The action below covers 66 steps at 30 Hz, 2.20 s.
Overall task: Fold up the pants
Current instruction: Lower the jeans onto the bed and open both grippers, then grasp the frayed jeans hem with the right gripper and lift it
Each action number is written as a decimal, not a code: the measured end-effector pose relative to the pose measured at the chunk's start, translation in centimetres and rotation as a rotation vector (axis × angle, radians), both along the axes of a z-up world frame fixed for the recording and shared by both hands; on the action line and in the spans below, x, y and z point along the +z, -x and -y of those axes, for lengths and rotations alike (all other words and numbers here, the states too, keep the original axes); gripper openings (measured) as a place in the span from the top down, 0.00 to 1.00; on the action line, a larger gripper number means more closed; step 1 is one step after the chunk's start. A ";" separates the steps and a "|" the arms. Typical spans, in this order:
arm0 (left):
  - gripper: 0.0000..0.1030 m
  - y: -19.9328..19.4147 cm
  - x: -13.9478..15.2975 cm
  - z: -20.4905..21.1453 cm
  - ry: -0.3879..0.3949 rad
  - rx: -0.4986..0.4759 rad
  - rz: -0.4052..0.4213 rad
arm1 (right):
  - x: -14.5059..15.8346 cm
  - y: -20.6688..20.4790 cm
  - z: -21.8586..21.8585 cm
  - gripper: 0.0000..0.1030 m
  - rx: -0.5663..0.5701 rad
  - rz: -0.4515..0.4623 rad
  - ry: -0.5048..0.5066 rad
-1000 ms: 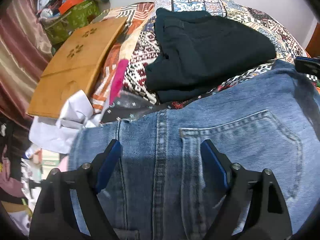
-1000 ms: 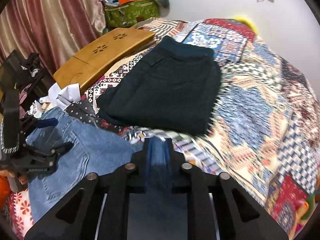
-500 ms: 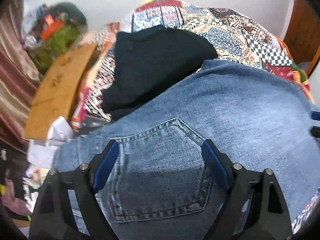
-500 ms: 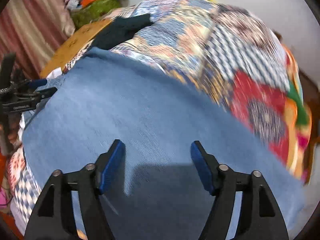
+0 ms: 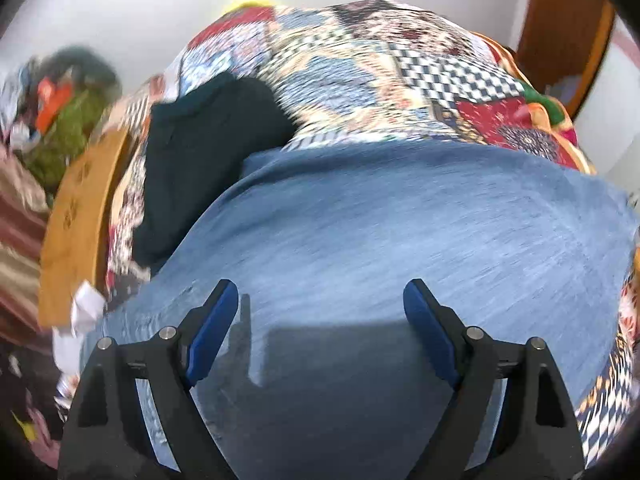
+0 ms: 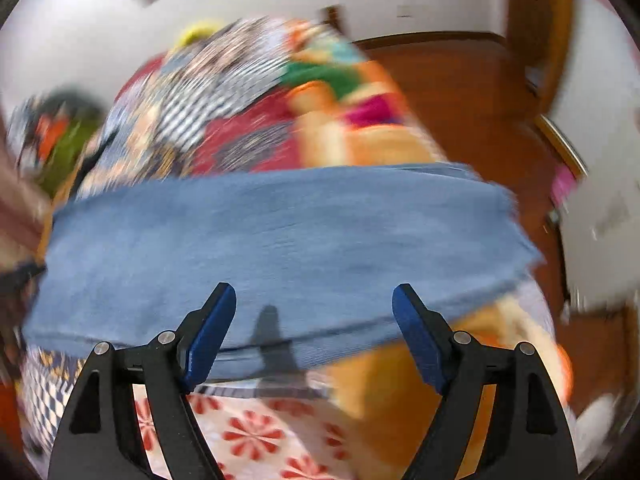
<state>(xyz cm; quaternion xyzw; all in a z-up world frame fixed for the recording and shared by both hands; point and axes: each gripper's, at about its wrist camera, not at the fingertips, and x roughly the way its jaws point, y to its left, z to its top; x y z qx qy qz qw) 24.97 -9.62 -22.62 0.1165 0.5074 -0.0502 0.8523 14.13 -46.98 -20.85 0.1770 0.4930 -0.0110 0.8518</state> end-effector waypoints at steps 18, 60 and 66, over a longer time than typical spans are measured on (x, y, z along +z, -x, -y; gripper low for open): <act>0.13 -3.5 -1.8 8.8 0.080 -0.135 -0.111 | -5.3 2.3 8.5 0.35 -0.329 -0.047 -0.209; 0.11 2.8 8.3 -3.0 0.277 0.028 0.169 | 7.2 -4.4 -20.3 0.93 0.517 0.277 -0.248; 0.11 2.8 6.6 -4.8 0.282 0.069 0.135 | 2.1 -4.3 -24.7 0.92 0.643 0.110 -0.205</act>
